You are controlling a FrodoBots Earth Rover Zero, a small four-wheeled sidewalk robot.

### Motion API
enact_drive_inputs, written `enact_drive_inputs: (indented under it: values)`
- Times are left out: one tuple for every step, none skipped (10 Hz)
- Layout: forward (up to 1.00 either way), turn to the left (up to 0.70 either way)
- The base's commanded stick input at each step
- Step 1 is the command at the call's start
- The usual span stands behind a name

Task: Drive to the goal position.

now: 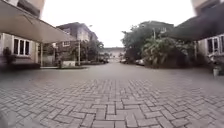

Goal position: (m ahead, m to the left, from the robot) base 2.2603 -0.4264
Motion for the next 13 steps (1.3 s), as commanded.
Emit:
enact_drive_inputs:
  values:
    - [0.7, 0.0]
    - [0.7, 0.0]
    - [0.7, 0.0]
    - [0.7, 0.0]
    - [0.7, 0.0]
    - [0.7, 0.0]
    - [0.7, 0.0]
    - [0.7, 0.0]
    - [0.7, 0.0]
    - [0.7, 0.0]
    - [0.7, 0.0]
    - [0.7, 0.0]
    - [0.7, 0.0]
